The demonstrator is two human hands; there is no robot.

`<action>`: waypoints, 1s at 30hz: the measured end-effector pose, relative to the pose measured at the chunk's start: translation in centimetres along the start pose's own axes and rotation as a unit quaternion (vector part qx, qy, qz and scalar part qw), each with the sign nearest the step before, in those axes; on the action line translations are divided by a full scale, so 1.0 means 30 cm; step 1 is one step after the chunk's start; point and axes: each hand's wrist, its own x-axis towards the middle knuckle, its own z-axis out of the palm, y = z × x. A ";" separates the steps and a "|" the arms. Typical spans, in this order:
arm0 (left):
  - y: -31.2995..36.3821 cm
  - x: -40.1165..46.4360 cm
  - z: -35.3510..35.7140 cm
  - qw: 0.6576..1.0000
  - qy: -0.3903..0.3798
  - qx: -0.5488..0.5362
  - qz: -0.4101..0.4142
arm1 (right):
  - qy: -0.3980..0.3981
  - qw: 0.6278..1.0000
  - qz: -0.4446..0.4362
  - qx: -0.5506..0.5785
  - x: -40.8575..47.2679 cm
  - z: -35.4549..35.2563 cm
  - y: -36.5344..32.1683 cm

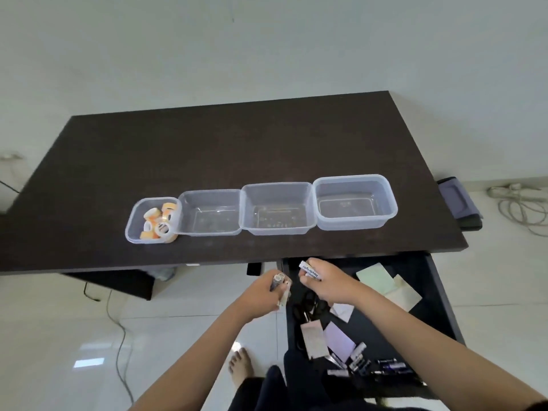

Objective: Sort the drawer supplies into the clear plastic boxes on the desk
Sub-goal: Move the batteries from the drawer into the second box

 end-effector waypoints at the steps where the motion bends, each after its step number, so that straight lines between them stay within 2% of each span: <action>1: -0.002 -0.022 -0.064 1.000 0.001 -0.014 -0.008 | 0.002 1.000 -0.013 0.004 0.023 0.023 -0.064; 3: -0.012 -0.055 -0.190 0.999 0.003 -0.044 -0.018 | 0.009 0.999 -0.036 0.017 0.074 0.067 -0.187; 8: -0.008 -0.079 -0.497 0.997 0.067 -0.030 0.015 | 0.046 0.996 -0.067 0.022 0.232 0.151 -0.450; 11: 0.014 -0.044 -0.647 0.993 0.117 0.008 0.030 | 0.087 0.994 -0.056 0.027 0.344 0.172 -0.553; 14: 0.026 0.035 -0.753 0.982 0.155 0.097 0.039 | 0.109 0.993 -0.025 0.038 0.448 0.180 -0.611; 17: 0.030 0.126 -0.799 0.970 0.156 0.184 0.028 | 0.114 0.993 0.017 0.036 0.536 0.189 -0.627; 21: 0.020 0.200 -0.793 0.960 0.124 0.249 0.019 | 0.130 0.991 0.036 -0.017 0.606 0.214 -0.619; 25: -0.004 0.227 -0.782 0.957 0.106 0.270 0.015 | 0.170 0.983 0.045 -0.045 0.641 0.228 -0.595; 30: -0.019 0.223 -0.775 0.967 0.126 0.214 0.054 | 0.210 0.977 0.020 -0.038 0.648 0.222 -0.577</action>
